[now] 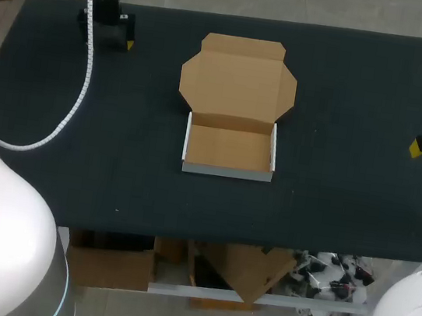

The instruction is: Assemble the packaging by folding the flat box into shape, placing the metal phone stand inside, and closing the box properly

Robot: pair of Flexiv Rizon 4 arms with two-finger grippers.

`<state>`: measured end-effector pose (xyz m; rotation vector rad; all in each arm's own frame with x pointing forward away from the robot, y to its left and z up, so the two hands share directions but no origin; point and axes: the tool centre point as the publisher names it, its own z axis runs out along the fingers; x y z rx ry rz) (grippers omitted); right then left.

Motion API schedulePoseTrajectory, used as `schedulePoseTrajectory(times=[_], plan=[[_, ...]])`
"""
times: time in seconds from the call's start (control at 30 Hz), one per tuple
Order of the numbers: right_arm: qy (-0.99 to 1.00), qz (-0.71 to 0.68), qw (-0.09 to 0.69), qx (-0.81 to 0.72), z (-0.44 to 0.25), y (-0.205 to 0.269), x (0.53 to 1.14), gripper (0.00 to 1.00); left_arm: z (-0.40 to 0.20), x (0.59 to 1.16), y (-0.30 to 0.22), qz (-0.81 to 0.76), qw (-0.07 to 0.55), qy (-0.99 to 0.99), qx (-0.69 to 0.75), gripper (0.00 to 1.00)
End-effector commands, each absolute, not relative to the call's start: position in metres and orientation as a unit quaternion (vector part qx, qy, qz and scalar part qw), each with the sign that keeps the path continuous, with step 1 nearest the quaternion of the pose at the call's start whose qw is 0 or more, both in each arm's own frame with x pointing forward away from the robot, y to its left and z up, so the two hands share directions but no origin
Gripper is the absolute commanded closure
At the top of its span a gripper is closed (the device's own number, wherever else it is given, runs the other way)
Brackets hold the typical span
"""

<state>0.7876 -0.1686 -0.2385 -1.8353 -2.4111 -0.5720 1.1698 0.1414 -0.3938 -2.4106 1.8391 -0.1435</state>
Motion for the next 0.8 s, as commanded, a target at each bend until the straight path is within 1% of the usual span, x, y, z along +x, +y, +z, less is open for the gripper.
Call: schedulePoseTrajectory(times=[0.03, 0.8], plan=[[-0.782, -0.184, 0.029, -0.595, -0.237, -0.169, 0.787, 0.00, -0.395, 1.177, 0.142, -0.042, 0.051, 0.605, -0.794, 0.00], [-0.782, -0.184, 0.029, -0.595, -0.237, -0.169, 0.787, 0.00, -0.396, 1.191, 0.146, -0.044, 0.052, 0.601, -0.796, 0.00]])
